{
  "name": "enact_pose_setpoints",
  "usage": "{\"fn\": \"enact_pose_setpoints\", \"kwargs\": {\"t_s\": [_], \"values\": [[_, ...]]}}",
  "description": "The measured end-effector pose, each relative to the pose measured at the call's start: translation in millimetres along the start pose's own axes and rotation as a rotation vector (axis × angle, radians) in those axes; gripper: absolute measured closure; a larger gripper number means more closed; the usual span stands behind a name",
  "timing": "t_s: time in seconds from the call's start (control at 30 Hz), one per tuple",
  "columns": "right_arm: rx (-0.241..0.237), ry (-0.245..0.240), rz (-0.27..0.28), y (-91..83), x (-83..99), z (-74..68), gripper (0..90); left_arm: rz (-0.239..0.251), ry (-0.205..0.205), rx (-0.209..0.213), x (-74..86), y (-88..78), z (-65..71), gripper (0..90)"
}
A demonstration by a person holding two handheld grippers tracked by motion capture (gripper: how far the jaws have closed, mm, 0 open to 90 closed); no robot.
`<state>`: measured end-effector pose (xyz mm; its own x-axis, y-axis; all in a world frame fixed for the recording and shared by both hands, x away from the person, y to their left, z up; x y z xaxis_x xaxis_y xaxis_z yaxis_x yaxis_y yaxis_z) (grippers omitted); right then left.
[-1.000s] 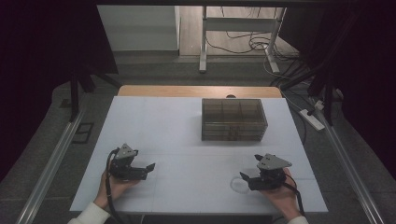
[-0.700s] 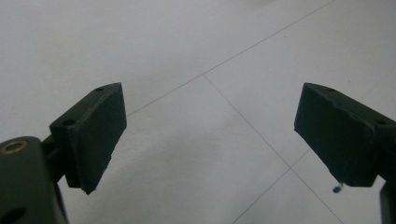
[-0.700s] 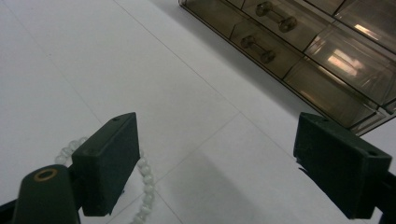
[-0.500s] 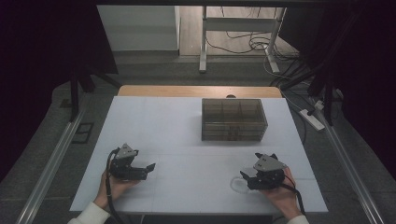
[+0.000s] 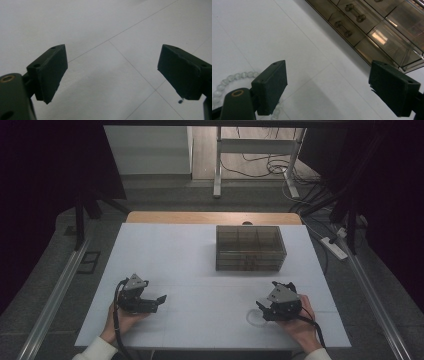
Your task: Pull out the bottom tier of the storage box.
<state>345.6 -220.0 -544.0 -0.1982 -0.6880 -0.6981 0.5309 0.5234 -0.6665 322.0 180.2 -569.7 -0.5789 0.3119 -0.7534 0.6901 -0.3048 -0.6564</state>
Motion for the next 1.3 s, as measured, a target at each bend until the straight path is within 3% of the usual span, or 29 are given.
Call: {"fn": "enact_pose_setpoints", "kwargs": {"t_s": [0.4, 1.3], "values": [[0.019, -0.039, -0.019, 13.0, -7.3, 3.7, 15.4, 0.000, 0.005, 0.006, -0.7, 1.6, 1.1, 10.3], [0.093, -0.161, -0.073, 20.5, -16.1, 5.6, 19.1, -0.012, 0.004, 0.000, 1.4, 3.5, -0.3, 10.5]]}}
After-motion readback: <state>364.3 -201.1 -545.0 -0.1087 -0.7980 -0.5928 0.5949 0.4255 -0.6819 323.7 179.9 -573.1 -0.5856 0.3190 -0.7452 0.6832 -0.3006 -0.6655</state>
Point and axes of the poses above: each handheld gripper's, and its own axes: y roughly forward along the jaws, x roughly out of its underside, z roughly to its right, the point moved 7 cm from there along y, roughly forward along the jaws, and after that the axes turned 12 degrees about -x, right-handed, at the moved point
